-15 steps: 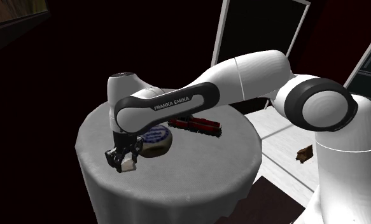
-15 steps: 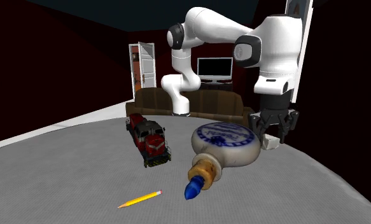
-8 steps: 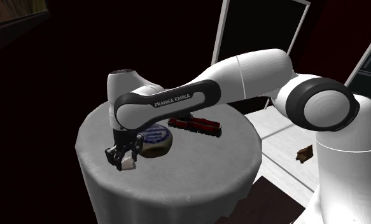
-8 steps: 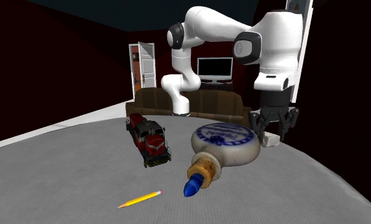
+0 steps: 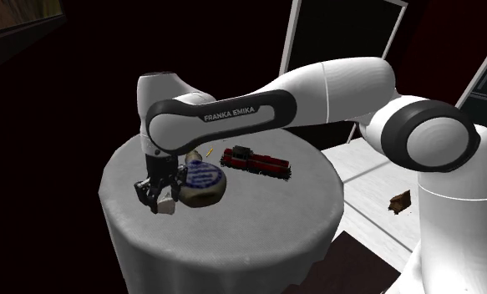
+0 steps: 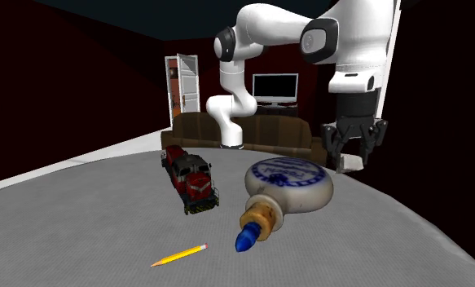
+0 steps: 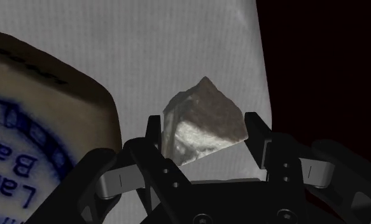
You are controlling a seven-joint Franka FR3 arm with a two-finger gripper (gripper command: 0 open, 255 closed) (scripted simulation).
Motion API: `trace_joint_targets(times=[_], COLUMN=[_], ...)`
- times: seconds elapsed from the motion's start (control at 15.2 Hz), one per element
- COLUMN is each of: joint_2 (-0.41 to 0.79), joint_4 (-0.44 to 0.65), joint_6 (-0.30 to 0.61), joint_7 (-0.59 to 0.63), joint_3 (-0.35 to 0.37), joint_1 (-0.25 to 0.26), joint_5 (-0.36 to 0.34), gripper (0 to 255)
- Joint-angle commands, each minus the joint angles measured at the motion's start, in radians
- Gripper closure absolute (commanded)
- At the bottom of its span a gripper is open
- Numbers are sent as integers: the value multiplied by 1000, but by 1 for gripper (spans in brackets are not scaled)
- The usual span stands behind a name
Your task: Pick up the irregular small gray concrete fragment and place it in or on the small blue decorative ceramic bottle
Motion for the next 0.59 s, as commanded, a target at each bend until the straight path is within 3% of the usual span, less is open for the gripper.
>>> trace_joint_targets(times=[0.0,0.53], joint_2=[-9,-20], joint_4=[13,106], joint_6=[-22,-124], joint_7=[-1,2], joint_3=[2,6], joint_1=[-1,4], joint_5=[4,9], gripper=[255,255])
